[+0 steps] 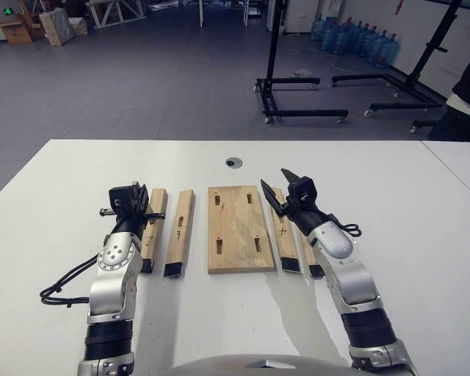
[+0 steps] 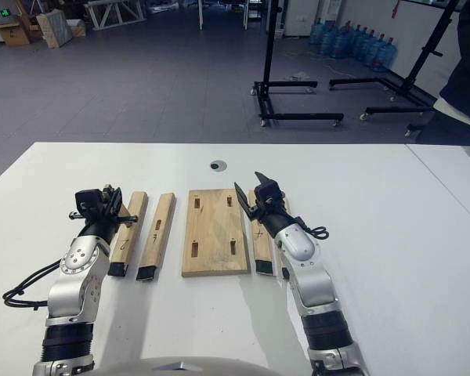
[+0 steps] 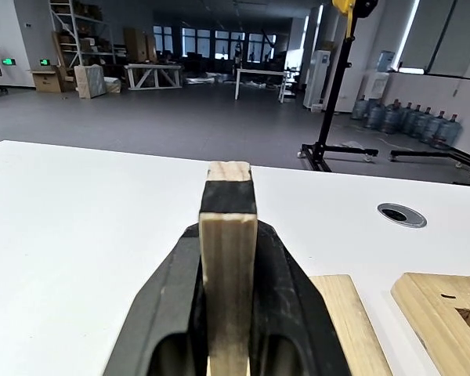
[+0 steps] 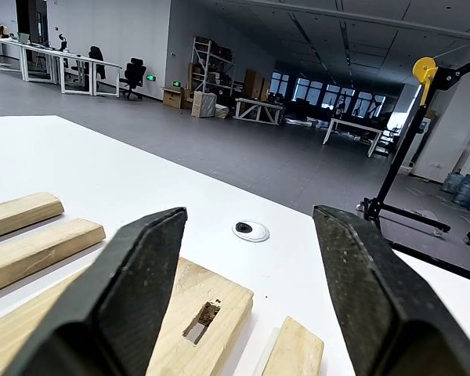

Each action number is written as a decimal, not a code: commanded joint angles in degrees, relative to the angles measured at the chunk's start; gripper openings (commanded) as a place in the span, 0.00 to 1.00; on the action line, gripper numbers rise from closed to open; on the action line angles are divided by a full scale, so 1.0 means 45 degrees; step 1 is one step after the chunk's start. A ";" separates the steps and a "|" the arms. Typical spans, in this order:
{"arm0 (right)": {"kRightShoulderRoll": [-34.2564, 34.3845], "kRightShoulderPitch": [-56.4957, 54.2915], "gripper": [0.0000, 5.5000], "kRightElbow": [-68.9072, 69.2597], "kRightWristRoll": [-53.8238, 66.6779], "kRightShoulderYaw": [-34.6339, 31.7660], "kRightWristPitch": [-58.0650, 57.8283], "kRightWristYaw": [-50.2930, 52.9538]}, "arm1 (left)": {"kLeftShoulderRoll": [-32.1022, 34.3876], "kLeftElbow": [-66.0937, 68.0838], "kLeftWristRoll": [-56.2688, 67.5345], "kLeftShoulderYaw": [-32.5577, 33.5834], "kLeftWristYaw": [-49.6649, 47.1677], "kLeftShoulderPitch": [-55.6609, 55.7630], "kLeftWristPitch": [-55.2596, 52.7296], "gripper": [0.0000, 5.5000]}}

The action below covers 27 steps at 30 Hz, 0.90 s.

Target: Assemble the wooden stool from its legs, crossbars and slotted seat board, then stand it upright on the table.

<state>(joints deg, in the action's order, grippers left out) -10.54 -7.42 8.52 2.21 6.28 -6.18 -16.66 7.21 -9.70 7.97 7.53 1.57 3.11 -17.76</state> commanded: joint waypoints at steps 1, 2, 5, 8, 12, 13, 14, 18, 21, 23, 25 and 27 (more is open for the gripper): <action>-0.0057 -0.0197 0.53 -0.0032 -0.0040 -0.0078 -0.0084 -0.0005 | -0.0059 0.0570 -0.0030 -0.0412 0.0213 -0.0339 -0.1194 0.07; -0.0055 -0.0198 0.53 -0.0043 -0.0049 -0.0078 -0.0071 0.0002 | -0.0072 0.0532 -0.0005 -0.0414 0.0209 -0.0322 -0.1224 0.07; -0.0048 -0.0211 0.53 -0.0057 -0.0064 -0.0076 -0.0045 0.0020 | -0.0089 0.0466 0.0031 -0.0400 0.0208 -0.0319 -0.1258 0.07; -0.0049 -0.0217 0.53 -0.0051 -0.0078 -0.0078 -0.0035 0.0037 | -0.0114 0.0333 0.0002 -0.0405 0.0168 -0.0319 -0.1186 0.13; -0.0045 -0.0254 0.53 -0.0090 -0.0093 -0.0097 0.0003 0.0069 | -0.0237 0.0210 0.0133 -0.0274 0.0129 -0.0170 -0.1030 0.22; -0.0043 -0.0251 0.53 -0.0087 -0.0095 -0.0095 0.0010 0.0075 | -0.0261 0.0204 0.0149 -0.0236 0.0124 -0.0139 -0.0995 0.25; -0.0036 -0.0259 0.53 -0.0094 -0.0100 -0.0095 0.0014 0.0085 | -0.0271 0.0176 0.0112 -0.0201 0.0076 -0.0106 -0.0914 0.28; -0.0016 -0.0257 0.53 -0.0090 -0.0108 -0.0101 0.0026 0.0132 | -0.0312 -0.0143 0.0185 -0.0020 0.0021 0.0094 -0.0649 0.37; -0.0039 -0.0283 0.53 -0.0149 -0.0088 -0.0160 0.0029 0.0148 | -0.0585 -0.0595 0.0943 0.0255 0.0309 0.0278 -0.0447 0.38; -0.0069 -0.0349 0.53 -0.0187 -0.0065 -0.0225 0.0019 0.0151 | -0.0522 -0.0842 0.1017 0.0339 0.0274 0.0430 -0.0369 0.38; -0.0084 -0.0393 0.53 -0.0212 -0.0058 -0.0257 0.0020 0.0152 | -0.0442 -0.1108 0.1121 0.0456 0.0221 0.0625 -0.0430 0.38; -0.0088 -0.0398 0.53 -0.0221 -0.0062 -0.0279 0.0020 0.0140 | -0.0336 -0.1444 0.1330 0.0643 0.0291 0.0907 -0.0467 0.38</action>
<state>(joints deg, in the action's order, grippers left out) -10.65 -8.14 7.68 2.16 5.49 -6.13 -16.20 4.84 -14.17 13.10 9.57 2.64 5.29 -19.64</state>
